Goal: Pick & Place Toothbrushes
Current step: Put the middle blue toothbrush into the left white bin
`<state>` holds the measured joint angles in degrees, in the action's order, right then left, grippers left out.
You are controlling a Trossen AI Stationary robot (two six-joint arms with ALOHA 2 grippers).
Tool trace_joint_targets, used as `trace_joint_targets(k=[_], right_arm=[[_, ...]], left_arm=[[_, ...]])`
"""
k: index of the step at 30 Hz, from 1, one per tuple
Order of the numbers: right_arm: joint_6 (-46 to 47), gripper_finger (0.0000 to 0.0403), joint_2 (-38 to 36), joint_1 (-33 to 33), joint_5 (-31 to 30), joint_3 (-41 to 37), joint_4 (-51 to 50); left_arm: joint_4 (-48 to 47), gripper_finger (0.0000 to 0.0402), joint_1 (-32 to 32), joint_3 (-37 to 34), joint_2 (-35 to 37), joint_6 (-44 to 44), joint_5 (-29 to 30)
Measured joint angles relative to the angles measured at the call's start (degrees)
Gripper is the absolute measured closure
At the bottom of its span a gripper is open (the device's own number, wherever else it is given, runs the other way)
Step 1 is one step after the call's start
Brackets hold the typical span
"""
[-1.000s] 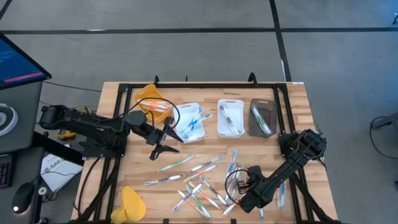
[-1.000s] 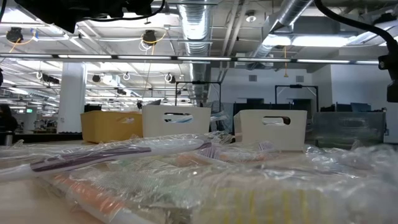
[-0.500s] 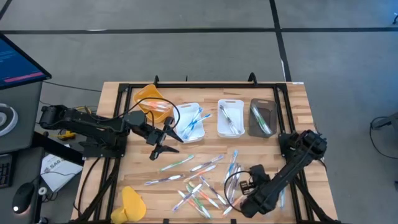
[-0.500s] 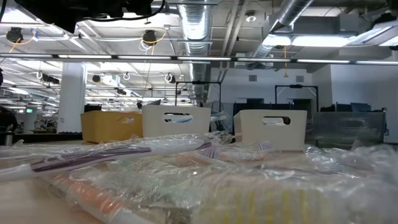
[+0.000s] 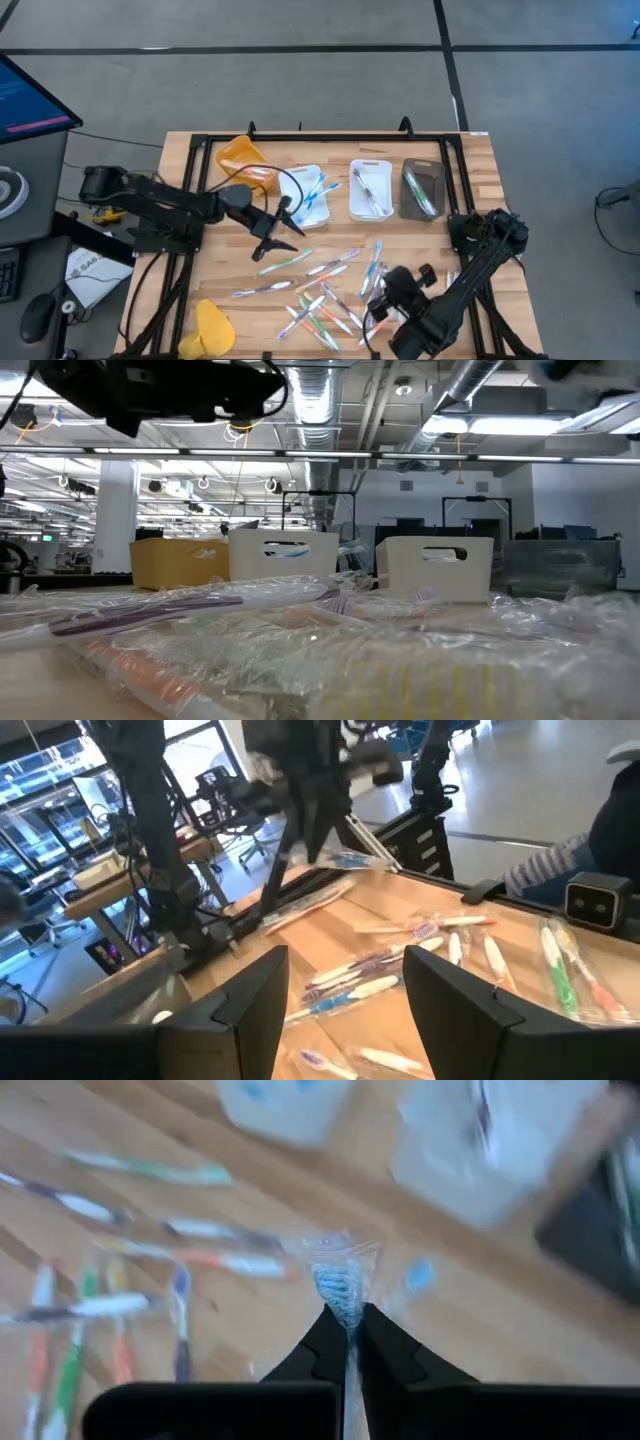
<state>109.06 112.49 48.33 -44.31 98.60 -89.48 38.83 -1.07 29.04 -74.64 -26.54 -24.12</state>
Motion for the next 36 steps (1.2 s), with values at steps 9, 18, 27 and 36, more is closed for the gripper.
trace_joint_targets(k=[9,18,27,36], right_arm=[[-18.02,0.0399,-0.02,-0.07,-16.00,3.84,4.37],[-31.69,0.0399,-0.02,-1.36,-23.89,6.22,8.76],[-49.32,0.0398,-0.03,-4.10,-27.54,8.09,18.95],[-78.72,0.0398,-0.04,-7.15,-27.70,8.07,42.12]], left_arm=[[23.23,0.0211,-0.89,0.66,-14.24,7.01,-0.31],[25.60,0.0211,-3.99,8.21,-22.69,13.50,-0.26],[25.58,0.0211,-7.62,13.60,-25.97,11.87,-3.32],[25.55,0.0211,-7.66,16.19,-26.00,16.21,-2.10]])
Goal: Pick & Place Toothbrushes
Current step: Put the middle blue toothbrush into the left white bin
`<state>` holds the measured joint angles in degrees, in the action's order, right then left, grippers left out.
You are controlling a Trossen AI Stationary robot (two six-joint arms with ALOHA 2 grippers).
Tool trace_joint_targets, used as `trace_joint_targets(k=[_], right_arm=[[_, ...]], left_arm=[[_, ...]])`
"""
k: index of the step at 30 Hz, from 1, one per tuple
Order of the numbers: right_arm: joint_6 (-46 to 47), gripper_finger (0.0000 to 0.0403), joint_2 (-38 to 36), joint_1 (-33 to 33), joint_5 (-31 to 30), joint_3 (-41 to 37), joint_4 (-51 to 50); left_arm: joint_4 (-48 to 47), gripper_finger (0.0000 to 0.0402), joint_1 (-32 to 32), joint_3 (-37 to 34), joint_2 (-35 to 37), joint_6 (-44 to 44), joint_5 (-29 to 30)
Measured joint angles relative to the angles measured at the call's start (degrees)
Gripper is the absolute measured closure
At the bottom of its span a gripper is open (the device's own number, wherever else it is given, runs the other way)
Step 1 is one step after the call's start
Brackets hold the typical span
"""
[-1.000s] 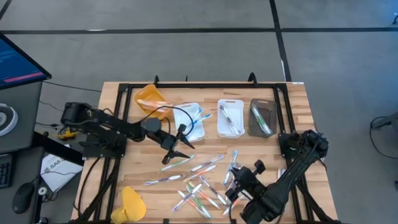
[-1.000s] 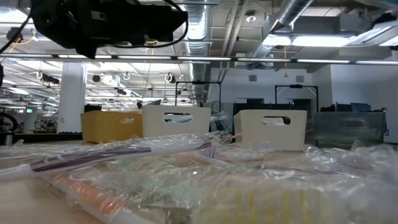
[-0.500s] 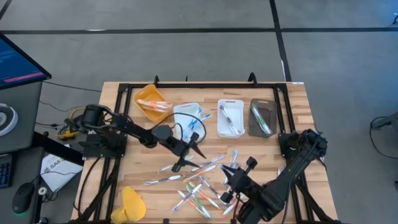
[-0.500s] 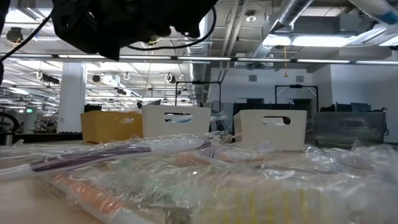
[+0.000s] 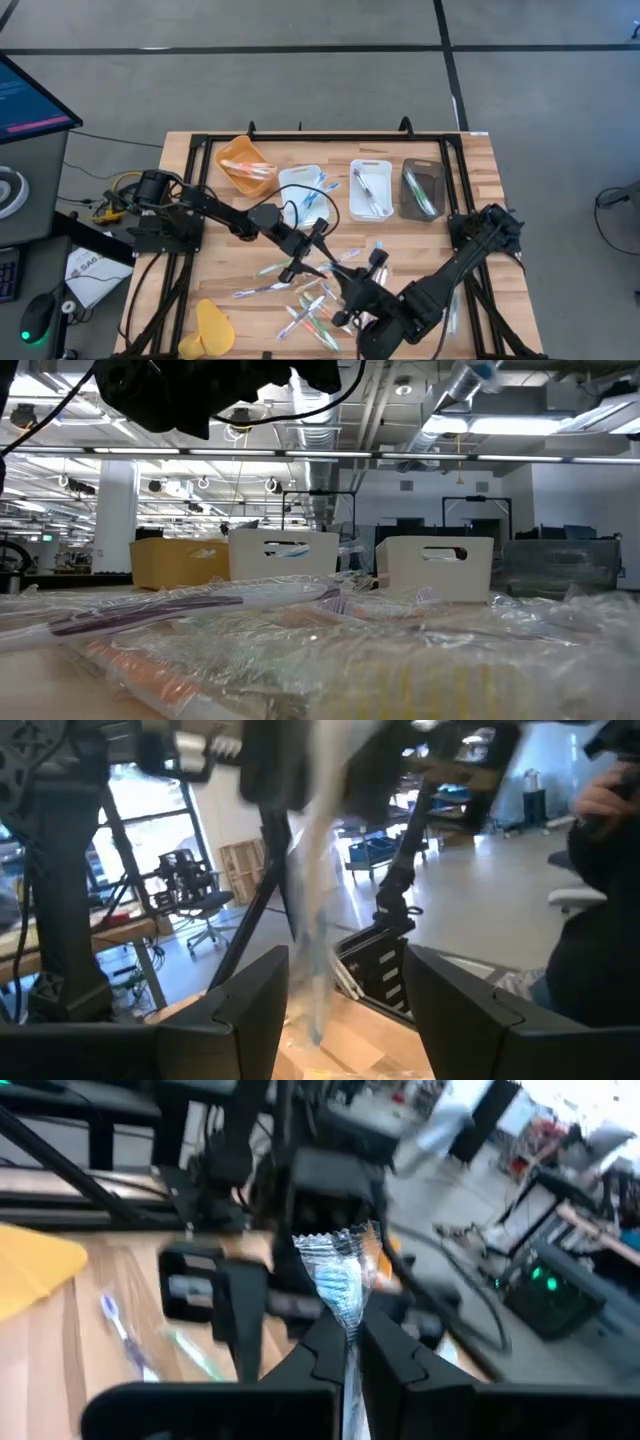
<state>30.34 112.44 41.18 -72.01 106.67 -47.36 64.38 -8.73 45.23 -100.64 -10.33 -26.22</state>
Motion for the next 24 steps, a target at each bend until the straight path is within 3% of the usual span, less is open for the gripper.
trace_joint_targets(k=[5,9,15,24], right_arm=[[-15.19,0.0398,0.00,-0.10,0.04,0.00,13.22],[-21.29,0.0398,0.00,-0.21,0.22,0.00,17.56],[-21.91,0.0397,0.00,-2.38,4.30,0.00,17.86],[-21.92,0.0396,0.00,-3.92,6.38,0.00,17.86]], left_arm=[[-0.04,0.0211,0.04,0.05,0.00,1.66,0.29],[-0.06,0.0211,0.04,0.05,0.00,1.67,0.29],[-0.06,0.0201,0.04,0.66,0.02,1.89,0.44],[-0.52,0.0125,-0.61,0.97,0.02,3.58,1.14]])
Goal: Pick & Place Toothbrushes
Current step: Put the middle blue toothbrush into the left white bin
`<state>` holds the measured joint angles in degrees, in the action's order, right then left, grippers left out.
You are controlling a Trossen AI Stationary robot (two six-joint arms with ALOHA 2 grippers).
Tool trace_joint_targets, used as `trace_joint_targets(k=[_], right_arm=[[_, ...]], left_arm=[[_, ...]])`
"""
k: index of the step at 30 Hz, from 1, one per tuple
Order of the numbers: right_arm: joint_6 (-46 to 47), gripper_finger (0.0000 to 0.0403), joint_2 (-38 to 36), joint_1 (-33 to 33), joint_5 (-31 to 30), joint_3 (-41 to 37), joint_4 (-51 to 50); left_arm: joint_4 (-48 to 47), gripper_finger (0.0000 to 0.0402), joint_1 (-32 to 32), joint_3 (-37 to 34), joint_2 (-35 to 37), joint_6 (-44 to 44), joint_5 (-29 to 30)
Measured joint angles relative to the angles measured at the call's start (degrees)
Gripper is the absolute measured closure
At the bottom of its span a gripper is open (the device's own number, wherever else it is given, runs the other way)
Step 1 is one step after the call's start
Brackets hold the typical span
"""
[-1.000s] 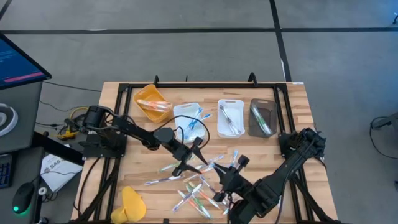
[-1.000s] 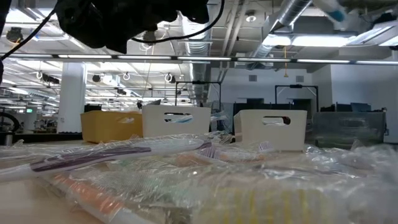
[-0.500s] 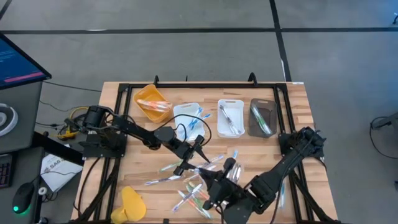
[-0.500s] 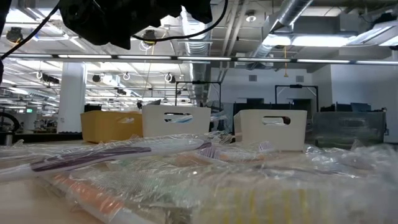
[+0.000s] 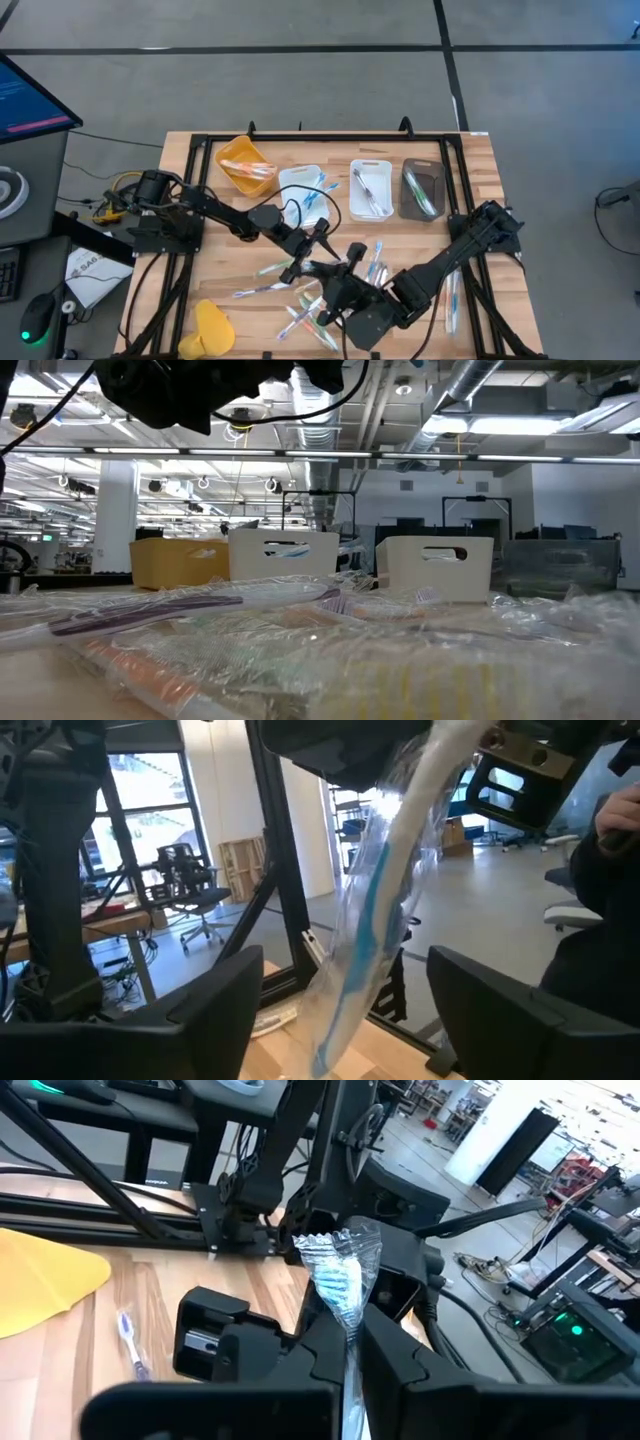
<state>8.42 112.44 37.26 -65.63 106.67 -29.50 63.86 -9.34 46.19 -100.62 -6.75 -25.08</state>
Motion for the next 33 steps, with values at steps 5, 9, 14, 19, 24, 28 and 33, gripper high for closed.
trace_joint_targets(k=[5,9,14,19,24,28,33], right_arm=[[0.00,0.0396,0.00,-0.63,1.16,0.00,0.00],[-0.25,0.0396,0.00,-1.54,1.49,-0.02,0.00],[-0.73,0.0396,0.00,-2.50,3.84,-0.02,0.00],[0.00,0.0390,0.00,-2.56,4.74,-0.02,0.00],[0.01,0.0371,0.00,-2.46,4.74,-0.02,-0.02],[0.85,0.0357,0.00,-2.17,4.81,-0.02,-0.11],[1.65,0.0334,0.00,-1.68,5.19,-0.02,-0.20]], left_arm=[[0.04,0.0109,-0.11,0.00,0.00,-0.03,0.07],[0.07,0.0116,-0.29,0.00,0.00,-2.33,1.71],[0.07,0.0144,-1.13,0.00,0.00,-3.46,1.70],[0.09,0.0212,-1.11,0.00,0.00,-3.49,3.36],[0.08,0.0309,-1.09,0.00,0.02,-3.51,5.53],[0.07,0.0384,-0.98,0.00,0.02,-4.97,6.45],[0.02,0.0387,-0.96,0.00,0.02,-5.19,7.24]])
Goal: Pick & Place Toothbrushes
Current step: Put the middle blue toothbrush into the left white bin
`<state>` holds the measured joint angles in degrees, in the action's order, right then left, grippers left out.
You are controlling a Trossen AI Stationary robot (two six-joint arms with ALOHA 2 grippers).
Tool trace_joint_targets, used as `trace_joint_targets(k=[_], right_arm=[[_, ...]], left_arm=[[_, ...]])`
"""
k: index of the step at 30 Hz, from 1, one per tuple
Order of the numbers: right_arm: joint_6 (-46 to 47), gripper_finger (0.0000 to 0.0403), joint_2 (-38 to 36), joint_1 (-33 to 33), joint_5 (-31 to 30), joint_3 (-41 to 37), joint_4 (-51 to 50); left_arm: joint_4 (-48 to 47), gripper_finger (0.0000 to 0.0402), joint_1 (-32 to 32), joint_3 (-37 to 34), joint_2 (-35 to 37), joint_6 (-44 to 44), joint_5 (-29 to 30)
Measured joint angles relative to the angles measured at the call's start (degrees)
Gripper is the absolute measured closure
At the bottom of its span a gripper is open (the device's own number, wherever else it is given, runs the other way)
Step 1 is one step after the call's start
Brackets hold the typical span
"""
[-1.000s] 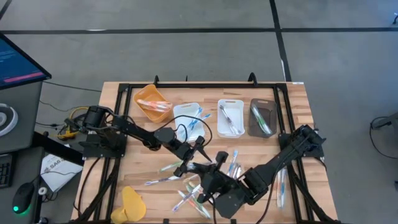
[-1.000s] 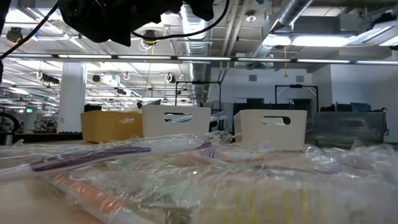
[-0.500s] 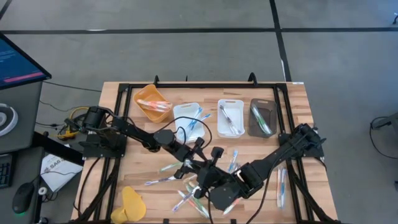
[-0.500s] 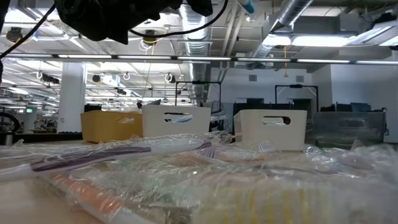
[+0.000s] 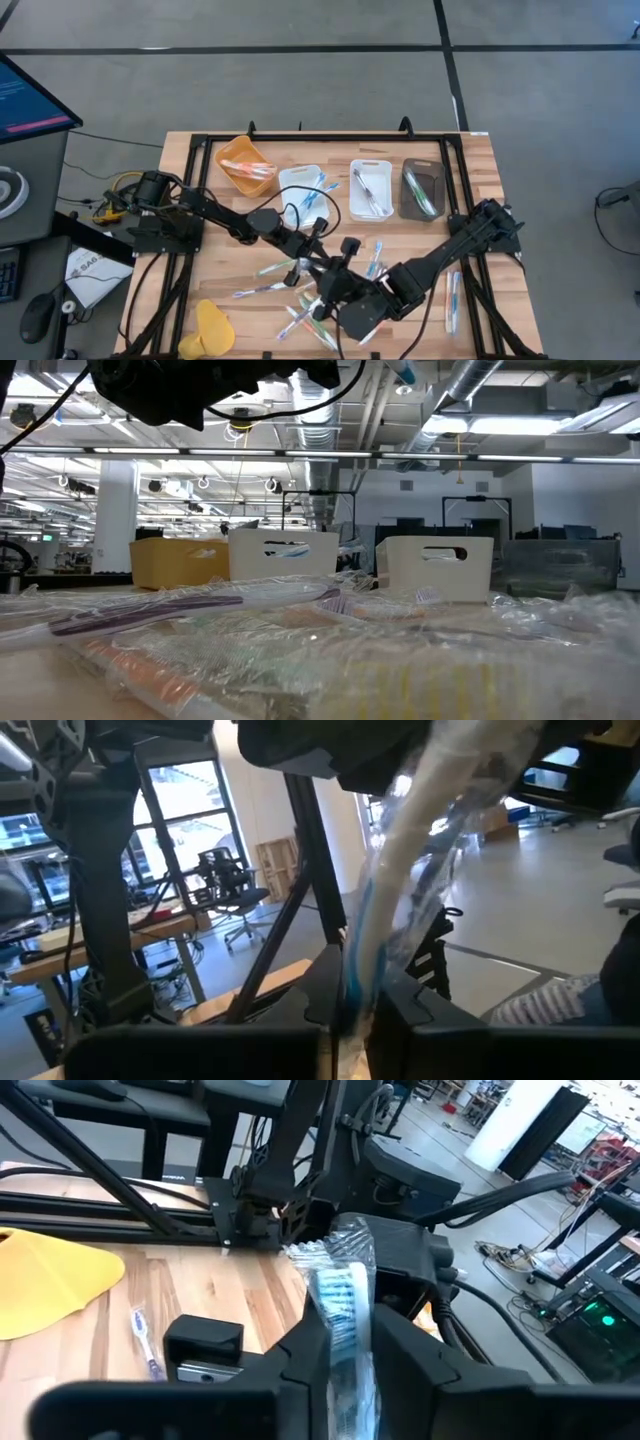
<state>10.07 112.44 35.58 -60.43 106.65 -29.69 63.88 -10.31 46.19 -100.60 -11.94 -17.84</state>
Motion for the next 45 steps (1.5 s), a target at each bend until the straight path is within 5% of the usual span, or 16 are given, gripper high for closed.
trace_joint_targets(k=[15,23,31,37,45], right_arm=[[0.05,0.0157,0.00,6.69,1.19,0.00,-1.55],[7.37,0.0148,0.00,13.26,4.58,0.00,-1.11],[8.90,0.0148,0.00,17.91,6.61,-0.01,-1.83],[7.99,0.0148,-2.07,20.52,-7.11,-0.09,-3.06],[8.02,0.0148,-5.74,24.42,-26.08,-0.07,-12.00]], left_arm=[[-2.08,0.0390,0.92,0.00,0.02,0.39,0.95],[-5.79,0.0392,1.30,-0.01,0.40,-1.46,0.55],[-31.82,0.0392,1.77,-0.04,14.59,-9.84,9.85],[-49.38,0.0392,3.06,-0.04,29.24,-19.94,24.46],[-56.10,0.0392,14.71,0.09,38.94,-24.67,27.34]])
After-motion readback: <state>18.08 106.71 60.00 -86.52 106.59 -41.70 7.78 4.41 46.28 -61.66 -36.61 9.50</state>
